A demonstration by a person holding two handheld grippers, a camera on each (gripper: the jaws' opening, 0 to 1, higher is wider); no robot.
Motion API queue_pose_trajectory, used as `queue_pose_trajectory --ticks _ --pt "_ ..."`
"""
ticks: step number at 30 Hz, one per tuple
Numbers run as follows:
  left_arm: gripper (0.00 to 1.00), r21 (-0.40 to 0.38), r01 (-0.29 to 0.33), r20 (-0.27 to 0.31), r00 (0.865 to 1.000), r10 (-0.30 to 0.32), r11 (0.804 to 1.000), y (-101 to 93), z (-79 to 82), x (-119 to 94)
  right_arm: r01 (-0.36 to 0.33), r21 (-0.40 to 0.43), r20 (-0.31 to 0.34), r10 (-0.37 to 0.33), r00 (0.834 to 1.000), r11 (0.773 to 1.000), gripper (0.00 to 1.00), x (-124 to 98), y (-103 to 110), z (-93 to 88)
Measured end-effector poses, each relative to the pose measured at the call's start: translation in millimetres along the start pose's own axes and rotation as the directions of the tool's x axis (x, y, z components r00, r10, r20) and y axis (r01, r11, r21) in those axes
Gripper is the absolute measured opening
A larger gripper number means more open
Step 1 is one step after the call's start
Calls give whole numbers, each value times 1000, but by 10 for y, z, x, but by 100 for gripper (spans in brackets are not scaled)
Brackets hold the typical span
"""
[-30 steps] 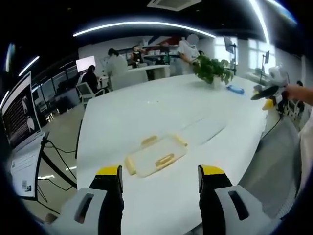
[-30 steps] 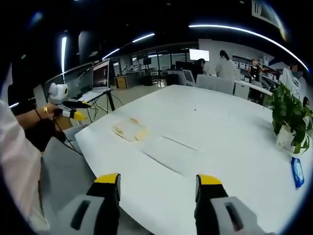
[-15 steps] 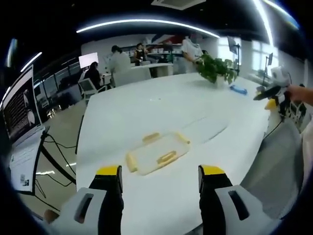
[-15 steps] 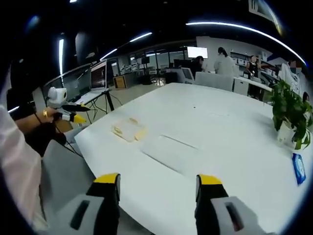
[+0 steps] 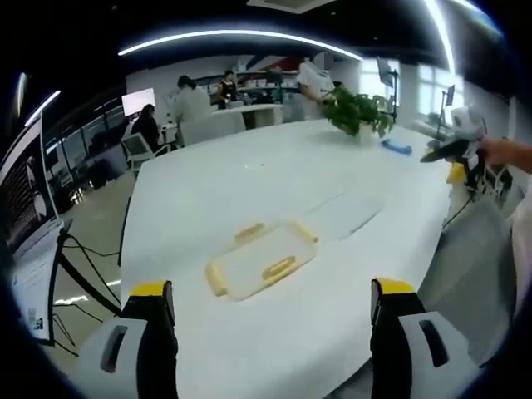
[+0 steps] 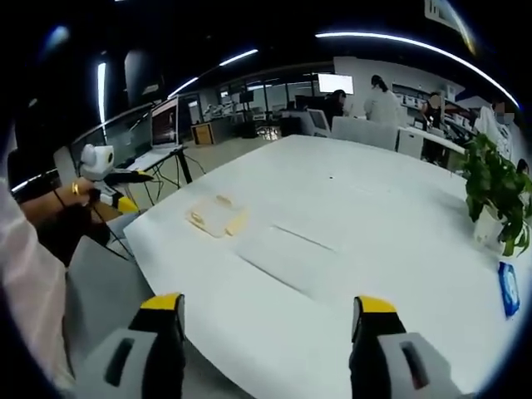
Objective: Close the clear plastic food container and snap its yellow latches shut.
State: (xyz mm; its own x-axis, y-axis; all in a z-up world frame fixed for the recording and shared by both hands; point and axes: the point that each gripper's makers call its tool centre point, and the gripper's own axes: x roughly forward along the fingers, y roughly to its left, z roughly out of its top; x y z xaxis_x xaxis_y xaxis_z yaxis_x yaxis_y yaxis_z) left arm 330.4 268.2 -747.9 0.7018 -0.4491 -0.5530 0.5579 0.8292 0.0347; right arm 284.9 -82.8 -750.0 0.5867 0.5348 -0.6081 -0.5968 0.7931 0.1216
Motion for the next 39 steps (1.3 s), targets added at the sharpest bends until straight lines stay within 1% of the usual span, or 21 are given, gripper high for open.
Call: queue_pose_trajectory --ticks 6,8,9,10,11,12,13,15,16,20,23,25,27,29,31,36,39 --pt "97 25 15 -28 1000 -14 1000 80 -27 39 -17 -20 -23 16 1000 1000 82 70 2 15" --pt "95 40 34 -62 998 -31 999 95 -59 59 -21 -28 -31 20 999 999 82 103 0 37" --pt "94 57 55 -97 994 -49 997 92 -103 74 -24 -35 -31 23 999 999 82 120 0 54" --pt "95 75 70 -109 992 -61 995 90 -115 92 -32 -46 -32 31 999 998 82 148 6 80" --pt "95 93 91 -136 988 -77 992 86 -146 114 -34 -49 -34 33 999 998 82 157 7 88" --pt "95 108 104 -150 985 -87 989 87 -163 133 -39 -60 -38 36 999 997 82 199 8 119" --pt "95 118 110 -149 985 -92 987 91 -158 158 -39 -62 -38 37 999 997 82 211 10 129" --pt "94 135 130 -173 979 -106 982 99 -183 200 -15 -77 -23 13 1000 997 79 266 -32 188" --pt "94 145 145 -188 975 -117 979 99 -195 222 -14 -78 -22 13 1000 997 79 294 -41 211" --pt "94 168 173 -202 970 -138 970 111 -191 285 -46 -85 -27 44 999 995 79 377 -16 270" --pt "93 190 199 -224 962 -155 961 134 -205 333 -81 -112 -52 76 996 990 79 451 39 279" --pt "93 204 209 -231 960 -160 956 162 -207 361 -98 -135 -66 89 994 986 79 499 73 287" --pt "92 216 220 -241 956 -166 951 185 -214 381 -99 -142 -66 90 994 985 78 548 95 308" --pt "92 232 227 -254 953 -167 946 216 -219 405 -127 -174 -76 115 990 977 77 612 156 333" --pt "91 249 229 -261 952 -163 941 246 -207 425 -146 -184 -82 133 988 972 77 681 196 369" --pt "90 289 244 -262 950 -169 926 275 -124 475 -209 -216 -104 191 976 954 77 844 314 445" --pt "89 312 256 -281 945 -169 915 316 -122 521 -239 -250 -129 213 969 938 77 930 369 464"
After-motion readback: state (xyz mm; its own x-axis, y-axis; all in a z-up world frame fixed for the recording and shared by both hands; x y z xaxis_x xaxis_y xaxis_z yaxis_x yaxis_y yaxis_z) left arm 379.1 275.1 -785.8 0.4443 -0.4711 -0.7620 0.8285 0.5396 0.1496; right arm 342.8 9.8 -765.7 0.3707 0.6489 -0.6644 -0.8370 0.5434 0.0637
